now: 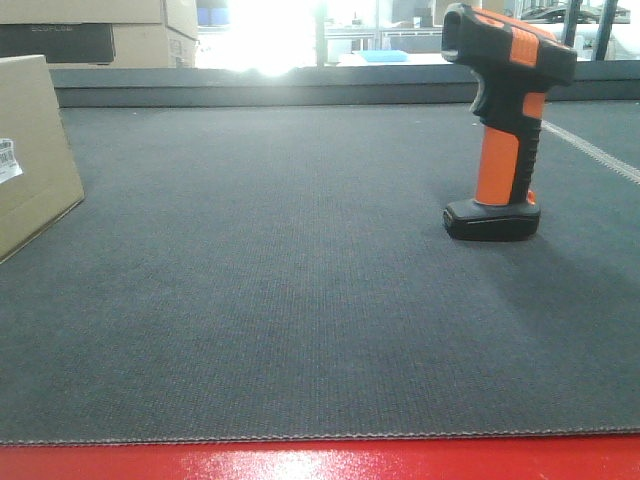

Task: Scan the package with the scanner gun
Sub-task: 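Lower the left gripper onto the cardboard box and close on it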

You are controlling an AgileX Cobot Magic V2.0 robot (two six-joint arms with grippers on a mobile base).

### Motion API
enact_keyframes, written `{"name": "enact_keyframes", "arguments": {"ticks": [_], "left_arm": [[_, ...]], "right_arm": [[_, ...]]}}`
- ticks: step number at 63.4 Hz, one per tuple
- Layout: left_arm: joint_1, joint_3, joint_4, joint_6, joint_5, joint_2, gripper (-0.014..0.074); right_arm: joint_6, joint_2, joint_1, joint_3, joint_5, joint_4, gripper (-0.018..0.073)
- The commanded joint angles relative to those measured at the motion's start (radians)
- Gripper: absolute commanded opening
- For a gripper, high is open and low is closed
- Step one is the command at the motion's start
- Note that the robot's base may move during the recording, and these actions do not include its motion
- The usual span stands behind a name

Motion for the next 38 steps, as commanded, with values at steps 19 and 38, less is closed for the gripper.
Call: {"name": "enact_keyframes", "arguments": {"ticks": [19,38], "left_arm": [[0.003,-0.008,0.003,-0.006,0.058,0.073,0.0570],[0.003,0.004,0.006,-0.006,0.076,0.111,0.0570]], "right_arm": [[-0.001,-0.004,-0.006,-0.004,-0.016,-0.002,-0.0168],[-0.001,-0.004,-0.006,-0.004,-0.016,-0.002,-0.0168]]}}
